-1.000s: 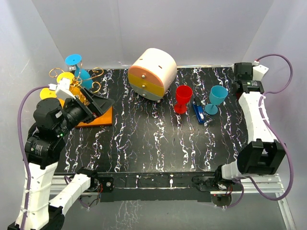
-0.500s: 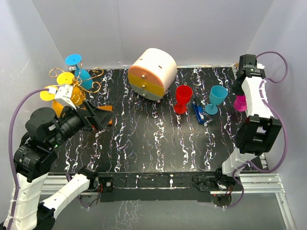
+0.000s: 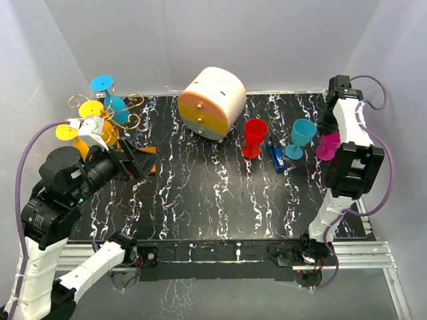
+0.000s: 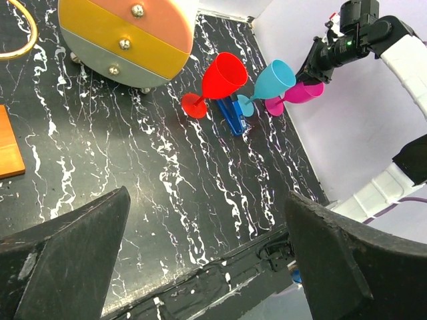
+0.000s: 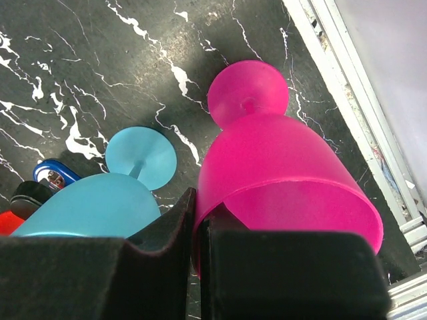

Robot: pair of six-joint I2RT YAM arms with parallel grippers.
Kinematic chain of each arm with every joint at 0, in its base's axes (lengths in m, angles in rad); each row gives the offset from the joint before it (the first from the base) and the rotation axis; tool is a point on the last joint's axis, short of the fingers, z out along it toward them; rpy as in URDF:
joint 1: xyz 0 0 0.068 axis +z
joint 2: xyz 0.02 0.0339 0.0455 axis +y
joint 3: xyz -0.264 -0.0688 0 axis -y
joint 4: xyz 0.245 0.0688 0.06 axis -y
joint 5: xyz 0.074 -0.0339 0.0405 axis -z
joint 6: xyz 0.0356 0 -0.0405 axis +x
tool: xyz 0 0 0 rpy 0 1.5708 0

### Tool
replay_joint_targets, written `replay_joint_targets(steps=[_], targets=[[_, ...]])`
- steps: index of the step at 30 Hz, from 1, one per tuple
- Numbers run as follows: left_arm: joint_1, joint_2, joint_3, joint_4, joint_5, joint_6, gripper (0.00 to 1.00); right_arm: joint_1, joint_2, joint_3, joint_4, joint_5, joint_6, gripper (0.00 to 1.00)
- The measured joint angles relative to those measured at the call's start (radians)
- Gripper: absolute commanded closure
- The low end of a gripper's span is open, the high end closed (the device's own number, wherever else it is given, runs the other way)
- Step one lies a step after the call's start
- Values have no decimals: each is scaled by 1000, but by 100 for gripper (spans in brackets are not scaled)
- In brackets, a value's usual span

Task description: Take the wine glass off the wine glass rack

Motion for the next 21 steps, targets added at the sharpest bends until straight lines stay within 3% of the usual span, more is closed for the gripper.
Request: replay_joint_targets(steps=[12, 21], targets=[[0, 29, 0, 0, -8, 5, 1, -27, 33, 29, -7, -53, -30, 91], [0, 32, 0, 0, -28, 11, 1, -26, 63, 67, -17, -77, -32, 69]])
